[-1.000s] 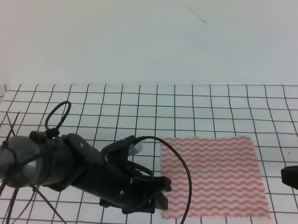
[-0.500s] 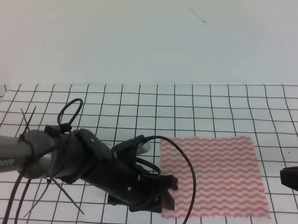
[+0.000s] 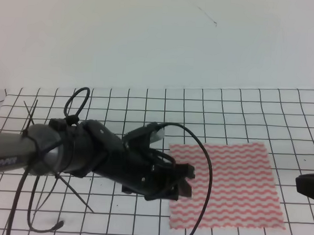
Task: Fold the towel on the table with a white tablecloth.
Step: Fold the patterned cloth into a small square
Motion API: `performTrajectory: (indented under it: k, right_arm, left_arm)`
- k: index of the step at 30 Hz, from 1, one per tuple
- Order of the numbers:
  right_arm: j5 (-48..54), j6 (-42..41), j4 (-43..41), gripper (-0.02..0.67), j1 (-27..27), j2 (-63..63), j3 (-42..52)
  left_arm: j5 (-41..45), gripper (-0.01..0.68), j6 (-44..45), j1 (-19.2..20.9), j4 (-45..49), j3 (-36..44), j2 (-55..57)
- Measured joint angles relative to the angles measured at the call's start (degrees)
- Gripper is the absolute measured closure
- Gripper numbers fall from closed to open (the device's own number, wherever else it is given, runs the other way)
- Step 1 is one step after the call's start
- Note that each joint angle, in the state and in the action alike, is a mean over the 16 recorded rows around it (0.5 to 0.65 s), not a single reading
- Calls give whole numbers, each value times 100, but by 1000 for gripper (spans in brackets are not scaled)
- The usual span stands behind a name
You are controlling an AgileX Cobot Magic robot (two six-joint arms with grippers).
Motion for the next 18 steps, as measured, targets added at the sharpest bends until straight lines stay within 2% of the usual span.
performTrajectory:
  k: [6, 18]
  right_arm:
    - [-12, -9, 1, 650, 0, 0, 0]
    - [-12, -17, 1, 650, 0, 0, 0]
  left_arm:
    - [193, 442, -250, 61, 287, -140, 0]
    - [575, 442, -1432, 12, 1764, -206, 24]
